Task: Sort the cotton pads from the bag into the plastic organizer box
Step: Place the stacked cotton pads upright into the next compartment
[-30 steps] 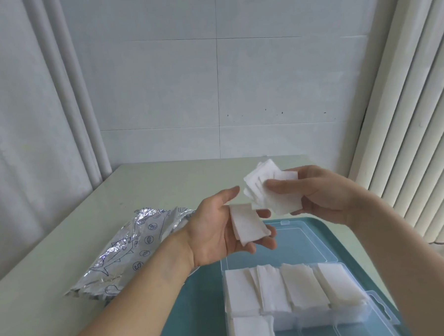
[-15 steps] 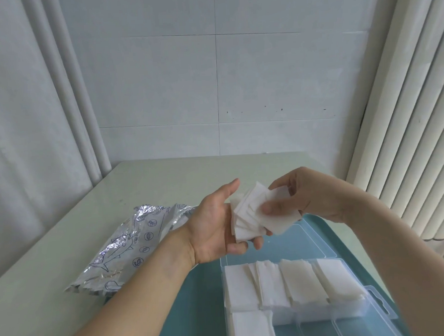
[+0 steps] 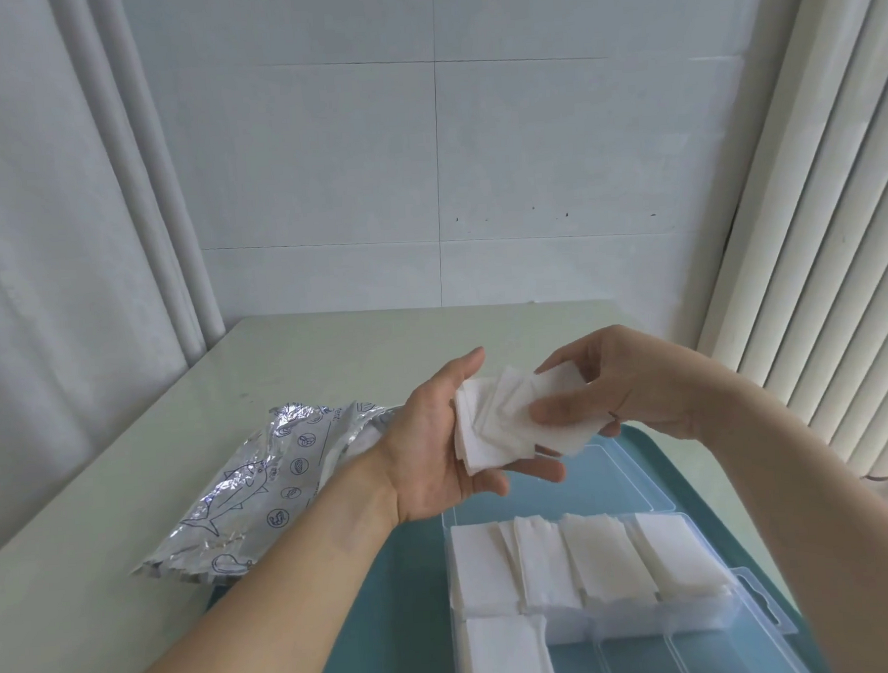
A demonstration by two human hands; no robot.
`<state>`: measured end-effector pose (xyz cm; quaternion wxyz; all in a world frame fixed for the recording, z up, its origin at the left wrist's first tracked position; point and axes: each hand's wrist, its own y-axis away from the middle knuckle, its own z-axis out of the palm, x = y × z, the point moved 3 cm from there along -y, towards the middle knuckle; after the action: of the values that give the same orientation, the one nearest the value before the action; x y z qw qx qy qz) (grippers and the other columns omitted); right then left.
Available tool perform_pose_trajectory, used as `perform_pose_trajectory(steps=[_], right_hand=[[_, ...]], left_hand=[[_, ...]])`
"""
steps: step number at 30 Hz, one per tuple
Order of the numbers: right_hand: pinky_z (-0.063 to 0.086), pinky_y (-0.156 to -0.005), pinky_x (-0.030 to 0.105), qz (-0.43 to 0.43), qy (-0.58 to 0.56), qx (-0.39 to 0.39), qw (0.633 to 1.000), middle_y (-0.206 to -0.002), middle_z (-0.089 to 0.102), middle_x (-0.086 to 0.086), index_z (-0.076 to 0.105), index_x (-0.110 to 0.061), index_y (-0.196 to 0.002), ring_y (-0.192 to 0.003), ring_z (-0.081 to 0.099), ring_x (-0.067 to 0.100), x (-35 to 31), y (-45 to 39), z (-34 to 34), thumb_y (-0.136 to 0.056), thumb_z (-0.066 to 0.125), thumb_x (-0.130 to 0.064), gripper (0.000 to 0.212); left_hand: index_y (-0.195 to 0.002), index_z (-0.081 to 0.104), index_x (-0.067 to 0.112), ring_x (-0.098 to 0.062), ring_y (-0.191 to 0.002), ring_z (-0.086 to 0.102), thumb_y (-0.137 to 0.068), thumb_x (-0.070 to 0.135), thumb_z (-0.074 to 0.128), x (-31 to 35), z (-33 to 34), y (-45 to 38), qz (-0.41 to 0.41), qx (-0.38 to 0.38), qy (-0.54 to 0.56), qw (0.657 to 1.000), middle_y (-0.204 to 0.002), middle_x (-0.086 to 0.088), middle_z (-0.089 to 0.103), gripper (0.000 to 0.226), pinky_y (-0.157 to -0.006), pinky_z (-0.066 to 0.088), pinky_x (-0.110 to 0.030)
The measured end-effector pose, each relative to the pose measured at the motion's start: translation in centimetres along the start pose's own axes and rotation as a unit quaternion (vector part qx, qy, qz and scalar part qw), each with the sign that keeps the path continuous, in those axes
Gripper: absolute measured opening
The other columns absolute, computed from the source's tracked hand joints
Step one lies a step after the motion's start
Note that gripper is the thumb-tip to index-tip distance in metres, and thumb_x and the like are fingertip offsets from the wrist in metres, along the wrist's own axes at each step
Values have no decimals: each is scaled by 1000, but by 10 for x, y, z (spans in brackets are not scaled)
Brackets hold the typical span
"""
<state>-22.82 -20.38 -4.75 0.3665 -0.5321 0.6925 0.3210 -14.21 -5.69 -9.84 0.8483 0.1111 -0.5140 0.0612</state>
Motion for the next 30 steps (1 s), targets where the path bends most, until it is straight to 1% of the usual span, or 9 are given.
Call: perform_pose_trajectory(steps=[3, 6, 10, 13, 15, 18, 25, 28, 30], right_hand=[[38, -51, 23, 0, 30, 58, 998, -70, 72, 4, 74, -13, -90, -55, 50, 16, -1, -2, 1, -64, 93, -24, 34], [39, -52, 23, -10, 25, 110, 994, -65, 71, 2, 73, -12, -84, -48, 49, 16, -1, -4, -2, -64, 93, -28, 33], [52, -76, 43, -7, -26, 143, 989, -77, 76, 11, 78, -10, -83, -53, 60, 21, 4, -4, -12, -72, 89, -21, 19], [57, -83, 45, -2, -69, 197, 978, -77, 77, 9, 76, -5, -87, -51, 64, 20, 6, -2, -22, -74, 88, -18, 21], [63, -71, 33, -20, -150, 233, 961, -73, 76, 7, 72, 1, -93, -54, 68, 19, 4, -2, -26, -78, 83, -10, 21], [59, -54, 24, -31, -254, 240, 937, -72, 70, 7, 64, -1, -85, -57, 69, 14, 0, -4, -16, -84, 77, -5, 14], [47, -55, 29, -24, -159, 214, 963, -65, 70, 5, 64, -12, -71, -59, 61, 18, 3, -13, 26, -77, 86, -28, 28], [43, -54, 27, -33, -127, 200, 971, -66, 70, 5, 75, -11, -73, -60, 59, 13, 1, -11, 27, -78, 84, -36, 27], [41, -54, 26, -42, -109, 177, 977, -64, 68, 2, 80, -13, -75, -60, 56, 11, -1, -10, 26, -81, 81, -38, 26]], left_hand=[[-118, 68, 15, -31, -76, 68, -97, 55, 39, -2, 3, 2, 13, -9, -67, 998, -103, -20, 68, 54, -36, 35, -22], [-113, 65, 11, -22, -66, 64, -99, 42, 44, -4, -1, 0, 39, 46, -108, 992, -94, -16, 70, 40, -38, 31, -20], [-114, 62, 8, -22, -62, 63, -104, 30, 42, -2, -5, -1, 72, 101, -108, 986, -90, -14, 72, 31, -38, 32, -20], [-116, 60, 5, -22, -60, 63, -104, 26, 44, 1, -8, -1, 96, 138, -85, 982, -89, -13, 72, 29, -39, 32, -21], [-116, 61, 5, -22, -61, 63, -104, 23, 45, 2, -11, -1, 114, 163, -71, 978, -87, -11, 71, 26, -40, 31, -22], [-114, 62, 8, -23, -64, 64, -103, 22, 47, 2, -13, -3, 129, 184, -40, 974, -87, -9, 69, 23, -41, 33, -22], [-122, 65, 14, -20, -78, 61, -91, 64, 45, 7, 0, -1, 147, 93, -45, 984, -105, -13, 68, 62, -53, 44, -25], [-106, 73, 17, -22, -81, 62, -89, 57, 54, 8, 2, 1, 156, 101, -61, 981, -100, -11, 66, 47, -52, 43, -24], [-106, 71, 15, -22, -80, 63, -93, 43, 56, 7, 1, 1, 156, 106, -87, 978, -98, -9, 65, 35, -50, 40, -22]])
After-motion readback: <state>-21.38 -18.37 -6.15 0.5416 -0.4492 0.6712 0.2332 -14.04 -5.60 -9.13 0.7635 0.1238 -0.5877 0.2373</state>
